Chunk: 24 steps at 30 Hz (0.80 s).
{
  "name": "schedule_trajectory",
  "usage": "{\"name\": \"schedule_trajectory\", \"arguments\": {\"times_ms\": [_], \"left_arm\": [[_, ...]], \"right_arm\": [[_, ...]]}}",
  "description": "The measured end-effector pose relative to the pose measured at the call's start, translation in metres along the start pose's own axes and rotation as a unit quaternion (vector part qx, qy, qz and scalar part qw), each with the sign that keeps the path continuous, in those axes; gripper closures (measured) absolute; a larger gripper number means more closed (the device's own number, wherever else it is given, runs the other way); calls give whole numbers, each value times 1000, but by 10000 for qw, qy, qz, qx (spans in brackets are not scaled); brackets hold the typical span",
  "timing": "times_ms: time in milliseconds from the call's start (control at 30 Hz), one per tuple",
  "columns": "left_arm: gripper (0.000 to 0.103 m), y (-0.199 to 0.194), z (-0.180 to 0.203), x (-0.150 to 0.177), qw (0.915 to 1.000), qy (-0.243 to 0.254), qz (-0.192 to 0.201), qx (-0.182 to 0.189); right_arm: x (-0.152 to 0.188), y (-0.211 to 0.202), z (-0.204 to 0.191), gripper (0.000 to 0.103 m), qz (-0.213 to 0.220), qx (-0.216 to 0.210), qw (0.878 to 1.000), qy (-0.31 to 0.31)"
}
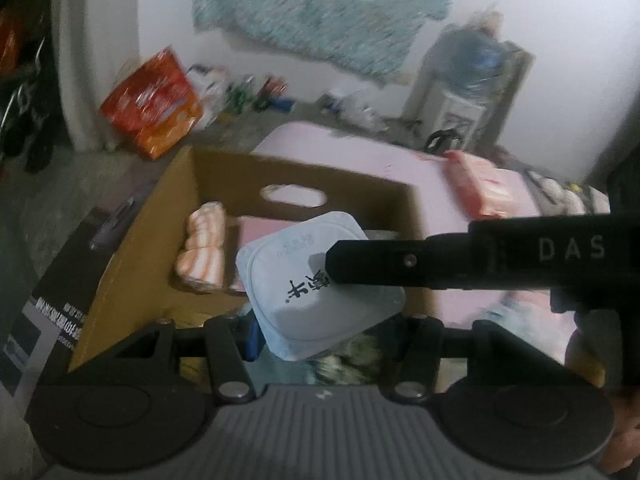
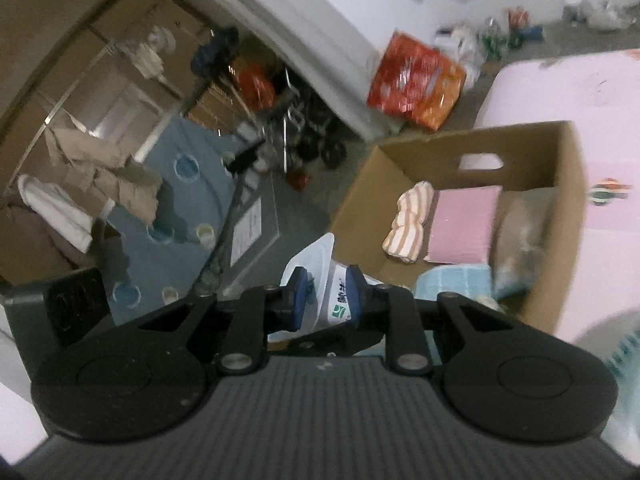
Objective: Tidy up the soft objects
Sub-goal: 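Carry the clear lid with the left tool while the right tool carries the cup to the box, then release the lid and cup into the box by opening both tools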
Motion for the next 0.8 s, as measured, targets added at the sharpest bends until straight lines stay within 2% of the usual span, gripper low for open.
{"name": "schedule_trajectory", "arguments": {"times_ms": [133,300,467,600,700,800], "left_arm": [[48,37,-34,-18,9990,-248,-319,-213],[48,81,-63,-32,9959,-506,-650,-386],[48,119,-80,-26,9905,-715,-1082,-465],[51,139,-87,-16,9846,-845,-1470,-415],[51,134,-85,-14,9873,-750,-1318,-480],[52,125,-84,-16,9908,-682,-1027,-557]], "right_arm": [[-30,63,13,83,-449,97,9987,202],[-51,128,40,83,-813,229,9953,468],[-56,173,69,82,-1139,449,9900,696],[-46,196,95,81,-1388,656,9839,915],[-43,202,96,81,-1467,705,9831,834],[-47,203,88,81,-1310,694,9872,595]]}}
Point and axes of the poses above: each gripper's, at about its wrist camera, not at the fingertips, and y roughly the way its jaws point, z to its right, x to its underside, the point moved 1 cm from there along y, roughly the way its jaws point, and after that the axes turned 1 degree about -z, right-handed, at the moved point
